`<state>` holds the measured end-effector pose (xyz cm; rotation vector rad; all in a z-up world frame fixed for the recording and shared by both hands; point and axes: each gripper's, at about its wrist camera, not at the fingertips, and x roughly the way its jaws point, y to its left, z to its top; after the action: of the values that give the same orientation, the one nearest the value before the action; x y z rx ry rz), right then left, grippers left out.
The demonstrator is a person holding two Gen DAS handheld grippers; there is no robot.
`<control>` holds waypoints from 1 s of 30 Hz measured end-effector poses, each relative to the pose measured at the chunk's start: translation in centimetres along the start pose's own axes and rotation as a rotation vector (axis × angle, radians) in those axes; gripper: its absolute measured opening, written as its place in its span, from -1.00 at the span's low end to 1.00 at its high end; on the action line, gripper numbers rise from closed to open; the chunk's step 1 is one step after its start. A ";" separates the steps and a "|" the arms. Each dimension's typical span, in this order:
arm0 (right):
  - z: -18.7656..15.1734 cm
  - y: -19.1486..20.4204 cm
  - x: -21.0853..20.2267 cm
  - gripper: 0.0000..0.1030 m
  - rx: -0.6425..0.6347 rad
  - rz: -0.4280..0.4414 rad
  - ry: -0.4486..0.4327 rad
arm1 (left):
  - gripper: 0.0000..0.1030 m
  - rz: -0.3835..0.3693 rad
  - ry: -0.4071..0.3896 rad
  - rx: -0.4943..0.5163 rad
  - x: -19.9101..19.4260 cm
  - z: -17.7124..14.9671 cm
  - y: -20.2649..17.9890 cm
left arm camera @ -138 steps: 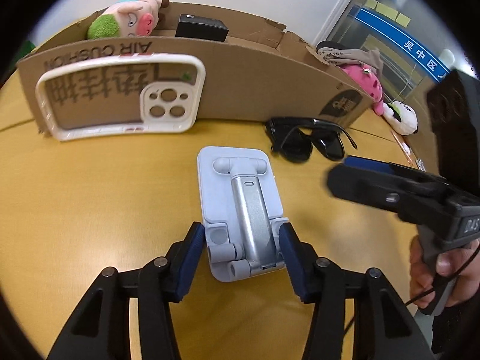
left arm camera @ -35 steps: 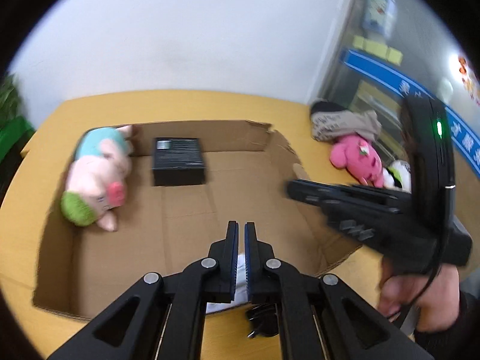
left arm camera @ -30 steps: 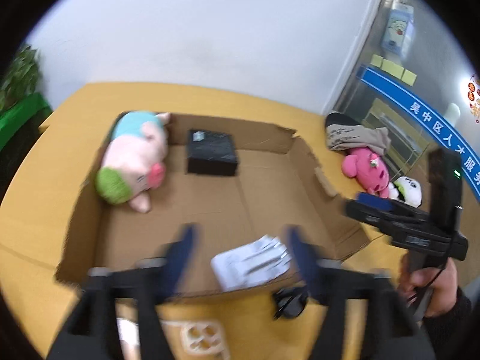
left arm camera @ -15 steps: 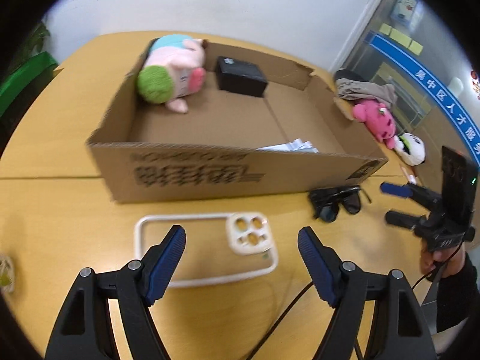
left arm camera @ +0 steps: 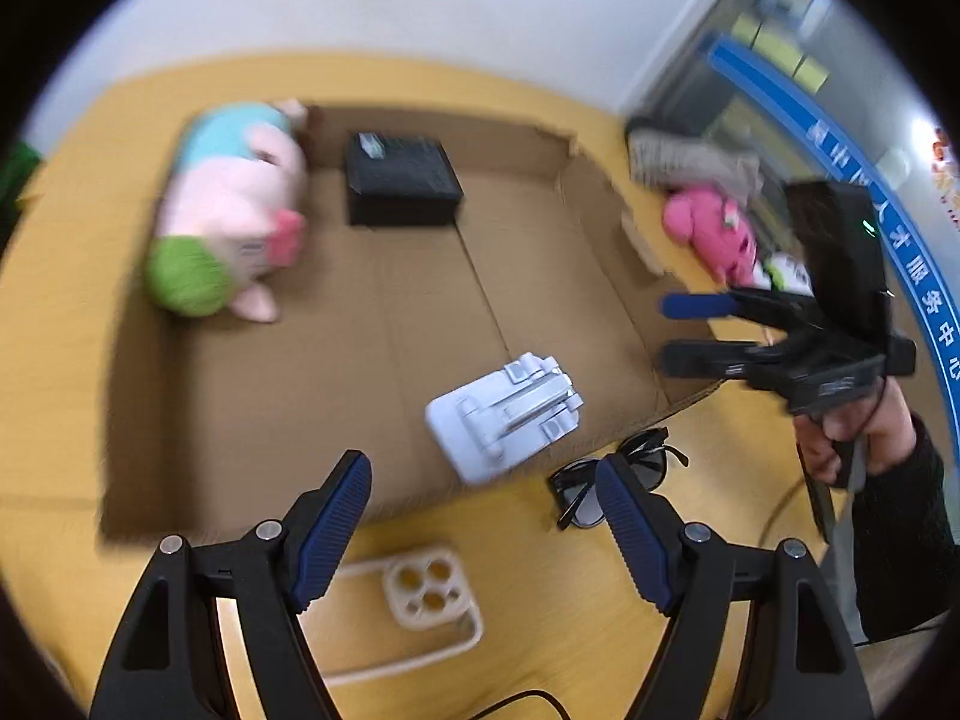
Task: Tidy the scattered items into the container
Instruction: 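Lift the white phone stand and carry it over the cardboard box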
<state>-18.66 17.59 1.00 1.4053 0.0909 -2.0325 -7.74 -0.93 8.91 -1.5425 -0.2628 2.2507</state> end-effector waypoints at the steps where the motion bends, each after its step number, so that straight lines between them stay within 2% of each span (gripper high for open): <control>1: 0.8 -0.8 1.3 0.78 -0.003 -0.014 0.051 | 0.50 -0.003 0.073 -0.030 2.0 1.5 0.5; 3: 1.7 -2.1 4.0 0.74 -0.008 -0.014 0.162 | 0.50 -0.010 0.182 -0.079 5.0 3.1 1.4; 6: 1.9 -2.6 7.0 0.63 -0.024 0.015 0.276 | 0.50 -0.011 0.314 -0.095 8.7 3.6 2.2; 8: 1.5 -2.0 8.3 0.56 -0.060 0.009 0.314 | 0.50 -0.022 0.410 -0.100 11.0 3.4 2.4; 9: 1.4 -1.6 9.0 0.54 -0.082 0.004 0.326 | 0.56 -0.020 0.446 -0.095 11.9 3.2 2.3; 10: 1.1 -1.3 9.5 0.45 -0.098 -0.001 0.334 | 0.56 -0.024 0.447 -0.078 12.1 3.4 1.9; 12: 0.6 -0.9 10.2 0.49 -0.116 0.013 0.330 | 0.56 -0.023 0.461 -0.071 12.5 3.6 1.6; 13: 0.4 -0.6 10.1 0.41 -0.130 0.010 0.320 | 0.56 -0.016 0.460 -0.069 12.7 3.6 1.5; 17: -0.6 -0.1 9.9 -0.14 -0.086 0.086 0.306 | 0.51 0.020 0.449 -0.042 12.9 3.4 0.9; 18: -1.0 -0.1 9.9 -0.17 -0.071 0.110 0.309 | 0.46 0.023 0.442 -0.044 12.8 3.2 0.9; 21: -1.7 -0.7 9.7 -0.15 -0.023 0.138 0.278 | 0.33 0.037 0.396 -0.057 12.4 2.9 1.1; 24: -1.9 -1.6 9.6 -0.17 0.022 0.157 0.258 | 0.33 0.011 0.372 -0.117 12.3 2.9 1.9; 26: -1.8 -1.9 9.4 -0.05 0.041 0.147 0.248 | 0.33 0.021 0.371 -0.108 12.4 2.8 1.6; 27: -1.7 -2.2 9.4 0.01 0.062 0.140 0.239 | 0.21 0.035 0.362 -0.086 12.4 2.7 1.3; 30: -1.8 -2.7 9.4 0.10 0.106 0.155 0.219 | 0.13 0.037 0.332 -0.077 12.3 2.0 1.2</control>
<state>-20.64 15.96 -8.57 1.6452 -0.0321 -1.7755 -13.73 3.38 -1.26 -1.9418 -0.2277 1.9881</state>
